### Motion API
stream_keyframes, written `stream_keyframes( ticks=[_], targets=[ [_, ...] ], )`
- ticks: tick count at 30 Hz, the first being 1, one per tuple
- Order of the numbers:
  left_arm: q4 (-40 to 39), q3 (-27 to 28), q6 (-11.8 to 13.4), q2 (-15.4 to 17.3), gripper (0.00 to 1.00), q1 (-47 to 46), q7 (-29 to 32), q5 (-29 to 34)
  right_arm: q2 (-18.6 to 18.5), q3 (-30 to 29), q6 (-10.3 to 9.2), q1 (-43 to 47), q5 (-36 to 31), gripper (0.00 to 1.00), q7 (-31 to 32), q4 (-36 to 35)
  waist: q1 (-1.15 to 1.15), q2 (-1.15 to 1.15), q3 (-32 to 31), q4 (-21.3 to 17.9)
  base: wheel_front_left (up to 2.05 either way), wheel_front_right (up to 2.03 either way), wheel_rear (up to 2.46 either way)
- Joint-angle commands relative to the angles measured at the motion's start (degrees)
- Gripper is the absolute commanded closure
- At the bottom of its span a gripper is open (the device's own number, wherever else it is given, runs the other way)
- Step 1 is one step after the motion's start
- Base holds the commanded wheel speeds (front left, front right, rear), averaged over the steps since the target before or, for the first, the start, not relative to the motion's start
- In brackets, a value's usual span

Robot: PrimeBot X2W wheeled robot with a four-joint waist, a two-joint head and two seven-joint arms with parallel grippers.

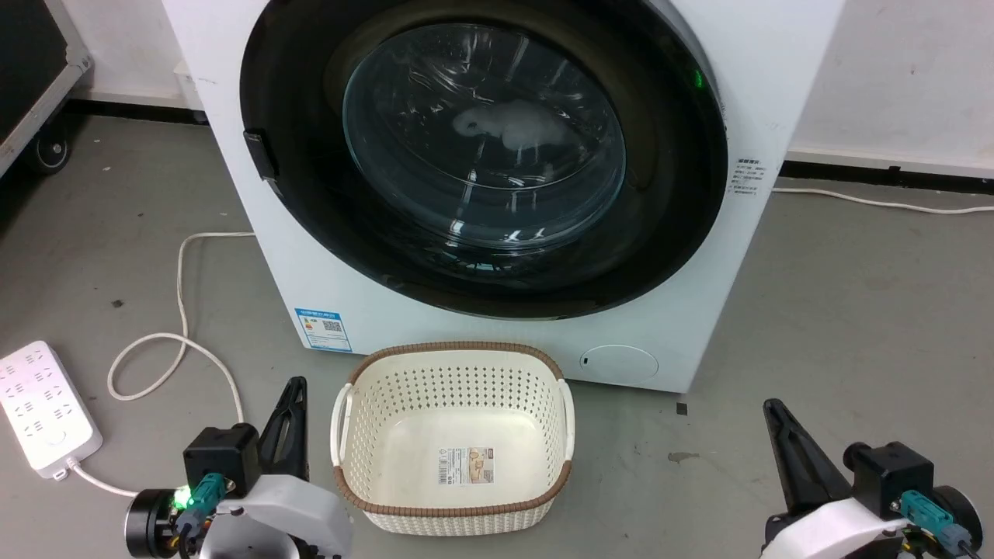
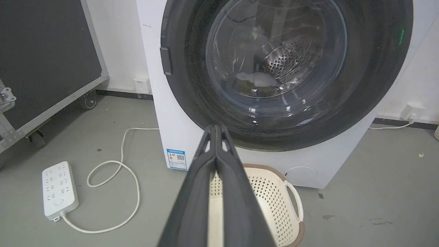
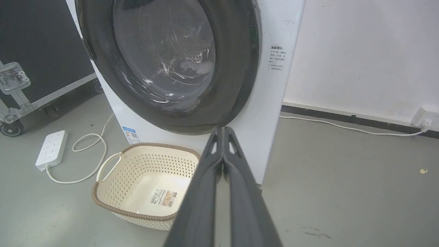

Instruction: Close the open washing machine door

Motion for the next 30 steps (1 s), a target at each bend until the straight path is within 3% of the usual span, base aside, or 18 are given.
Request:
stream_keyframes(
  ticks=[1, 30],
  targets=[
    [-0.42, 0.18, 0.38, -0.24, 1.00, 0.74, 0.27, 0.53, -0.05, 0.03, -0.02, -0.77, -0.54, 1.00, 0.16, -0.48, 0.00, 0.00, 0.00, 0.03, 0.00, 0.00, 0.00],
    [-2.76, 0.55, 0.78, -0.87, 1.00, 1.75, 1.91, 4.20, -0.07, 0.16, -0.03, -1.13, -2.30, 1.00, 2.28, -2.11, 0.00, 0.00, 0.13, 0.67, 0.00, 0.00, 0.00]
  ],
)
